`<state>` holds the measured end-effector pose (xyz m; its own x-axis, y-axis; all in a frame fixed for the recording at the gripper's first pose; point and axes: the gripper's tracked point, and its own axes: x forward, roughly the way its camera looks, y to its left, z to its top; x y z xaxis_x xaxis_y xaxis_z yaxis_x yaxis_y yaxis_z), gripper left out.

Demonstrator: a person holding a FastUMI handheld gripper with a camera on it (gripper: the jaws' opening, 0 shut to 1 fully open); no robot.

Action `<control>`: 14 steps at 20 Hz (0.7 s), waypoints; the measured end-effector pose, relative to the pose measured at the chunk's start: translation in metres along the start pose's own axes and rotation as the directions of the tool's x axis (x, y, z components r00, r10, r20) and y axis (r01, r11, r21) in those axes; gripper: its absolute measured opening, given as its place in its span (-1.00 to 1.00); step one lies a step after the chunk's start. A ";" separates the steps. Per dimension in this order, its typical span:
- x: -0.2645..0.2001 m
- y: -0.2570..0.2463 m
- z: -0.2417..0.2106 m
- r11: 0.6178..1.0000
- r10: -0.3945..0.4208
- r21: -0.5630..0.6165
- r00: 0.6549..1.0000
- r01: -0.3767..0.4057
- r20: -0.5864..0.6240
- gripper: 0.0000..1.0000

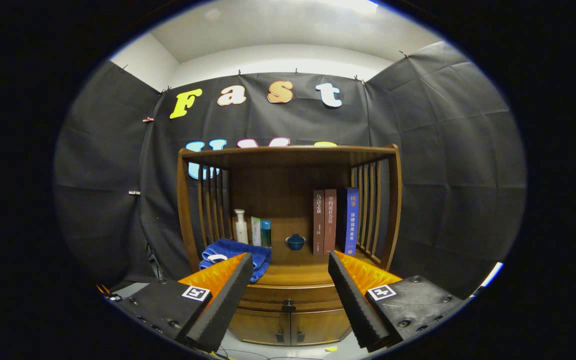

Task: Pull open the drawer, take out the items inside it, and place them on the countertop above the cabinet.

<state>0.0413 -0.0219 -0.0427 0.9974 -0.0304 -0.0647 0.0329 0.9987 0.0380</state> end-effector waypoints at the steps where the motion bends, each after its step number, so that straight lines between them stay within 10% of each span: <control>1: 0.006 -0.003 -0.010 1.000 -0.004 0.009 1.000 0.004 -0.011 0.97; 14: 0.101 -0.002 -0.195 0.999 0.001 -0.041 0.961 -0.013 -0.276 0.95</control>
<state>0.1297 -0.0188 -0.2439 0.9411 -0.0167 -0.3377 0.0169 0.9999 -0.0022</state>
